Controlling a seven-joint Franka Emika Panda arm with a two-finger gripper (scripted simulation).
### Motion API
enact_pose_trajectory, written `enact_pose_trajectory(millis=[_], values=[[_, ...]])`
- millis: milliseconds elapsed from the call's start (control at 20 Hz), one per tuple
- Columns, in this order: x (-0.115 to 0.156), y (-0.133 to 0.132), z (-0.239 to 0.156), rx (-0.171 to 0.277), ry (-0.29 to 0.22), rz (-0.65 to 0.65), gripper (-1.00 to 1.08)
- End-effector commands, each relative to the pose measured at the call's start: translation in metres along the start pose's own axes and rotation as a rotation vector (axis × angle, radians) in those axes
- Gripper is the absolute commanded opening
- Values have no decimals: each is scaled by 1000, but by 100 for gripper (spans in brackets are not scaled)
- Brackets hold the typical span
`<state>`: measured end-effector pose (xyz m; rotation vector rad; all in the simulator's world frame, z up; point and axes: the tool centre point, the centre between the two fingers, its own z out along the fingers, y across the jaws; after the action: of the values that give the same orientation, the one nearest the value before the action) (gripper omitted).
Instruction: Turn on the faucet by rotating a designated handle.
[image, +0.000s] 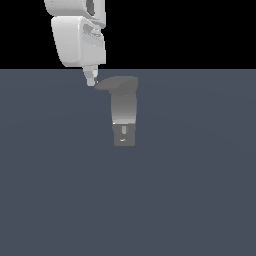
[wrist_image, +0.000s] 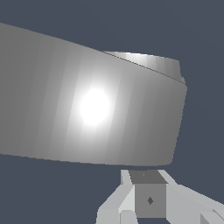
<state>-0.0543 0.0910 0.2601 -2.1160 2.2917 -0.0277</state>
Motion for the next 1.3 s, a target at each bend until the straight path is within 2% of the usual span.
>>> enact_pose_trajectory(millis=[0,900,950,1000,1250], values=[[11,0,1,-2,1,4,-100],[114,12,10,-27,4,10,-100],[114,12,10,-27,4,10,-100],[93,5,-1,0,4,-20,-100],[113,-8,2,-6,4,-14,-100]])
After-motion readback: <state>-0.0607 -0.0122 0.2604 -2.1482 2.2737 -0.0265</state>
